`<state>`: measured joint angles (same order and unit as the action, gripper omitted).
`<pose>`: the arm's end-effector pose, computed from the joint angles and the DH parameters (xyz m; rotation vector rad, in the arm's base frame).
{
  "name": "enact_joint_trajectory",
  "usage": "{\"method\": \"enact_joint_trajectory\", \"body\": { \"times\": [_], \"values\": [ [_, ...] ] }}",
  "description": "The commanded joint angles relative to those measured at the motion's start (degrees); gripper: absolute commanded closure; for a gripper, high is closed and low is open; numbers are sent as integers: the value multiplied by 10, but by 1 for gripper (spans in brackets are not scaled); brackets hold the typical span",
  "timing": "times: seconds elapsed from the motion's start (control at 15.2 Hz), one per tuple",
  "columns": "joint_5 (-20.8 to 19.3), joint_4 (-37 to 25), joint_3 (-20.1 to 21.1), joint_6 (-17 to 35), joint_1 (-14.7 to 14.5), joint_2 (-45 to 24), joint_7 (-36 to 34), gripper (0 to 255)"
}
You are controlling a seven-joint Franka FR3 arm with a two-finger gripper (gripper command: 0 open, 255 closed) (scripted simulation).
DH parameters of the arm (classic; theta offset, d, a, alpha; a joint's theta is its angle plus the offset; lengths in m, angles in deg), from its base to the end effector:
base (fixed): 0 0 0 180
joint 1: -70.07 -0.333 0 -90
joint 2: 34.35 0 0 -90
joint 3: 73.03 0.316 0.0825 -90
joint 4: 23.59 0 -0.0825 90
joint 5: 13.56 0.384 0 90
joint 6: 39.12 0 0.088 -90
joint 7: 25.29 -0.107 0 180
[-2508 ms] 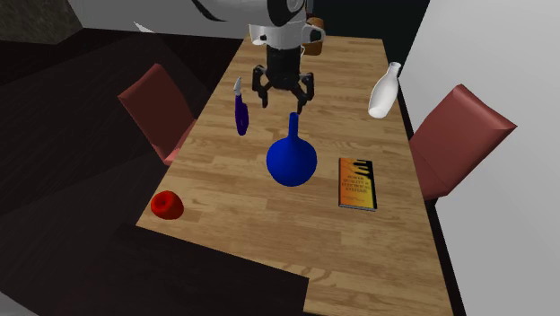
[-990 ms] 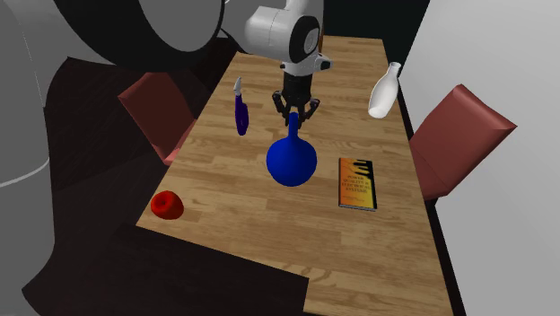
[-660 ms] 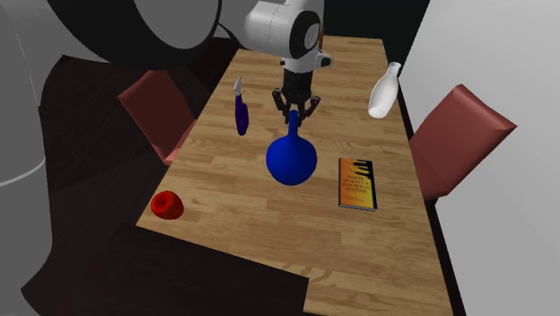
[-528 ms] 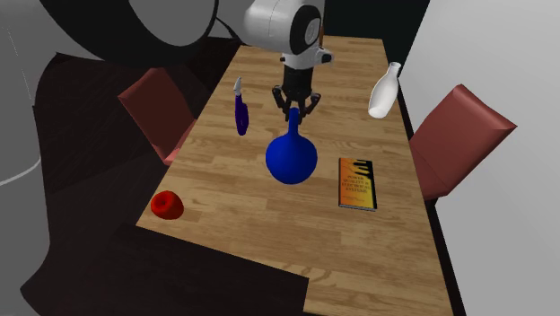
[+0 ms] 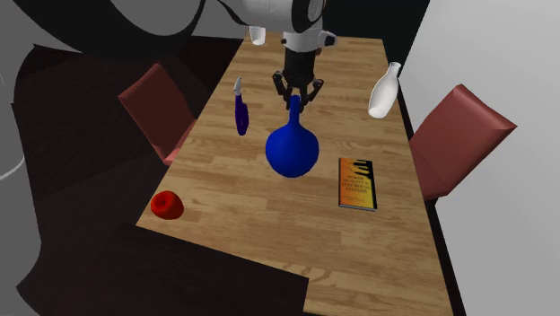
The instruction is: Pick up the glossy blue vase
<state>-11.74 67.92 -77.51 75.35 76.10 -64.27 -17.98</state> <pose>0.6644 -0.1147 0.3199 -3.1272 0.0981 0.1881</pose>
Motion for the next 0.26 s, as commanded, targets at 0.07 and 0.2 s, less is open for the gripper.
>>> {"method": "enact_joint_trajectory", "body": {
  "times": [0.07, 0.2],
  "values": [
    [-1, -3, 0, -17, -1, 15, -1, 255],
    [-1, -4, 0, -18, -1, 15, -1, 255]
  ]
}}
